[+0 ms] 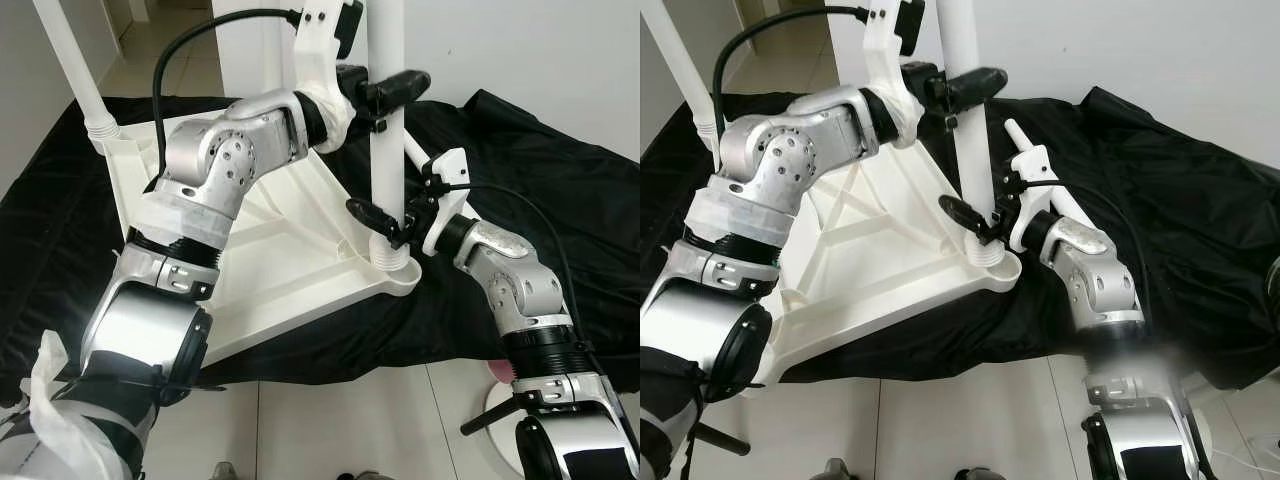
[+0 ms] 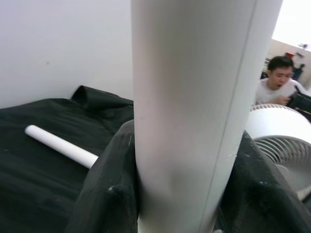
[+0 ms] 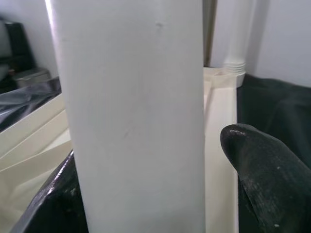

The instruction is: Building children table

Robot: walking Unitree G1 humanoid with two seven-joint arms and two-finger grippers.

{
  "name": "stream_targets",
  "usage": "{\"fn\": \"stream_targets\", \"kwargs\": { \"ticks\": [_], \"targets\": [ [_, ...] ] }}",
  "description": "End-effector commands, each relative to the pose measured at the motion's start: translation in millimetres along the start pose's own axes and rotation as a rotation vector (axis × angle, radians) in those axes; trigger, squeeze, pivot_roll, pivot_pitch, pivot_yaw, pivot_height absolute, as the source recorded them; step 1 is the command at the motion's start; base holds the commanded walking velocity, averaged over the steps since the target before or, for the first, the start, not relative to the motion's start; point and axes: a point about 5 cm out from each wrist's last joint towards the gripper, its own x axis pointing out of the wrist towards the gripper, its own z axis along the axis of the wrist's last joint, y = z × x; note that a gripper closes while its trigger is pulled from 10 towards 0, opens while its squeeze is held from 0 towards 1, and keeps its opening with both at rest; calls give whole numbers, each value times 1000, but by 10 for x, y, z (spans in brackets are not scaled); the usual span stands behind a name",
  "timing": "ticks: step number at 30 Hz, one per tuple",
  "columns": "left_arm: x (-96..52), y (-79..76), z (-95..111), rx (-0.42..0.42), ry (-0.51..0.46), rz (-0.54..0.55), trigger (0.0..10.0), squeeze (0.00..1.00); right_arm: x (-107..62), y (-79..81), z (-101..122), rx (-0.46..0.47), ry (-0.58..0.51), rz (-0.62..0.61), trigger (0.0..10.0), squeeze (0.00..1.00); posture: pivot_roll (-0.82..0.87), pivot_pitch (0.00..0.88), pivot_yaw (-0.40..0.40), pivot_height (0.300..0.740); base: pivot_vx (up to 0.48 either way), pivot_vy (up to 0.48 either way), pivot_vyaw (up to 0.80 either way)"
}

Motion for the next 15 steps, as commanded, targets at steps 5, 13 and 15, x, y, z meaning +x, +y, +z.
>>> {"fn": "stream_targets", "kwargs": {
  "ticks": [5,13,15],
  "targets": [
    [60,-24,51,41,-10,43,10000,0,50,81,23,-40,-20,-74,10000,0,-52,33,-15,740,0,0,0],
    [134,17,60,169,-52,221,10000,0,202,284,-107,-116,38,-290,10000,0,-53,36,-7,740,0,0,0],
    [147,8,74,183,-66,241,10000,0,230,306,-143,-131,56,-337,10000,0,-53,37,-6,740,0,0,0]
  ]
}}
